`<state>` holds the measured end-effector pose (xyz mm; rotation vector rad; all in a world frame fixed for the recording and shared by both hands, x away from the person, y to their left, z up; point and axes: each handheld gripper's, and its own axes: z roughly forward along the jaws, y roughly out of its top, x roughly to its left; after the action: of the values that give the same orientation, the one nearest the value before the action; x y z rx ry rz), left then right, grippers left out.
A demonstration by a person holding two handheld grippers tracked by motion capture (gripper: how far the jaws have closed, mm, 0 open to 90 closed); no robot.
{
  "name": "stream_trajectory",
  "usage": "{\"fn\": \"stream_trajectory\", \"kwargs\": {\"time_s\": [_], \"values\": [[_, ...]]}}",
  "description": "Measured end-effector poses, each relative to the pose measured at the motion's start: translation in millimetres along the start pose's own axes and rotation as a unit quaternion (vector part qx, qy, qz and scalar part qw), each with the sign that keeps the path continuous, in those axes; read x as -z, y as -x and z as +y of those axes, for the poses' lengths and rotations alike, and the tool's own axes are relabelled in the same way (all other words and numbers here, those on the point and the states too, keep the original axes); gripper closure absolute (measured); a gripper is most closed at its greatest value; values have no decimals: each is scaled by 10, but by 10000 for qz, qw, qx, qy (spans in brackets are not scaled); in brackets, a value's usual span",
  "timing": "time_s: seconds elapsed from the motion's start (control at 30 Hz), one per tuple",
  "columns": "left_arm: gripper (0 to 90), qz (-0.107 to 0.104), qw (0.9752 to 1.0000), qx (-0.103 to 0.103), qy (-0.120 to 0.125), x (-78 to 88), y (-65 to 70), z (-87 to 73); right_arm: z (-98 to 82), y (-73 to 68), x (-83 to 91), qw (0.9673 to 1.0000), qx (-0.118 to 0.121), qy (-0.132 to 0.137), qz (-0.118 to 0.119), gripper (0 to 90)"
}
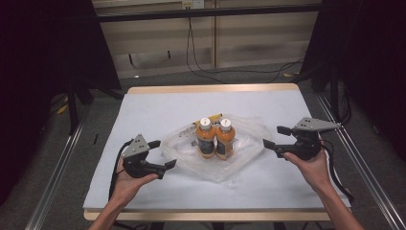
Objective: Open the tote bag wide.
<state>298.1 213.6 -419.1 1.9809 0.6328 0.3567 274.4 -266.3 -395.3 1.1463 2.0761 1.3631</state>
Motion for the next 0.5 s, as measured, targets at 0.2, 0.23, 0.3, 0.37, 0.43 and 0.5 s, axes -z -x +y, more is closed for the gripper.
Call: {"fn": "stream_trajectory", "kwargs": {"time_s": [0.2, 0.23, 0.3, 0.37, 0.43, 0.5], "values": [[57, 108, 9999, 107, -59, 138, -39, -106, -172, -58, 208, 9997, -94, 17, -230, 152], [58, 107, 9997, 196, -67, 167, -48, -133, -199, -60, 235, 9996, -70, 12, -291, 150], [56, 73, 9995, 302, -87, 201, -53, -172, -283, -48, 304, 9988, -177, -52, -460, 140], [52, 175, 9992, 342, -82, 244, -45, -210, -381, -15, 368, 9979, -329, -41, -555, 135], [45, 229, 9989, 400, -60, 297, -47, -261, -468, 5, 436, 9974, -461, -26, -560, 130], [42, 293, 9986, 429, -115, 341, -57, -315, -537, 0, 511, 9966, -526, -6, -640, 122]]}}
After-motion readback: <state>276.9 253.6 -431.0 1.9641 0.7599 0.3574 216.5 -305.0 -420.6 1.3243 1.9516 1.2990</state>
